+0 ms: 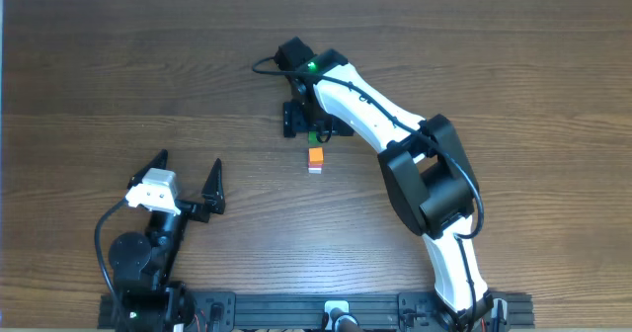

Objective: Stack Cubes

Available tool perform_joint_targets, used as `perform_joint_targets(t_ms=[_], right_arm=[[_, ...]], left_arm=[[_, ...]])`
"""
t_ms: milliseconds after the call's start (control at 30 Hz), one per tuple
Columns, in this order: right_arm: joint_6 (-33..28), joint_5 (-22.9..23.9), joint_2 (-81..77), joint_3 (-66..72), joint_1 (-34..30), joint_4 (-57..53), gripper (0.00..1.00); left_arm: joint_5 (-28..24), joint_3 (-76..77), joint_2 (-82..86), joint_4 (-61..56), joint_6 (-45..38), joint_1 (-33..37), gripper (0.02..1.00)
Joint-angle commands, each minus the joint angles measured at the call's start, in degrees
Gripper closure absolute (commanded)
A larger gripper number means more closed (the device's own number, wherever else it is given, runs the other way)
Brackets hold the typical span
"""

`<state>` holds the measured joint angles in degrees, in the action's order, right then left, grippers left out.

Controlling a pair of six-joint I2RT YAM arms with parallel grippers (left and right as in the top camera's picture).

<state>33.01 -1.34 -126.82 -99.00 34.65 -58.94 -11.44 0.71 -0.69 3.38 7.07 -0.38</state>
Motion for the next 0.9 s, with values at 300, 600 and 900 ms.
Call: perform_joint_targets(t_ms=[300,600,900], right_arm=[[1.25,0.96,-2.23,-1.16,0.46,0.2,0.303],[1.27,0.55,-2.23,-1.16,0.87,0.17,0.564],[1.92,0.31,-2.23,-1.16,1.44,0.17,0.763]], left_arm=[[-0.52,-0.37,0.31,-0.15,-0.46,0.28,0.02],[-0.52,-0.37,0.31,-0.15,-0.46,0.28,0.02],[-0.52,-0.37,0.31,-0.15,-0.46,0.28,0.02]])
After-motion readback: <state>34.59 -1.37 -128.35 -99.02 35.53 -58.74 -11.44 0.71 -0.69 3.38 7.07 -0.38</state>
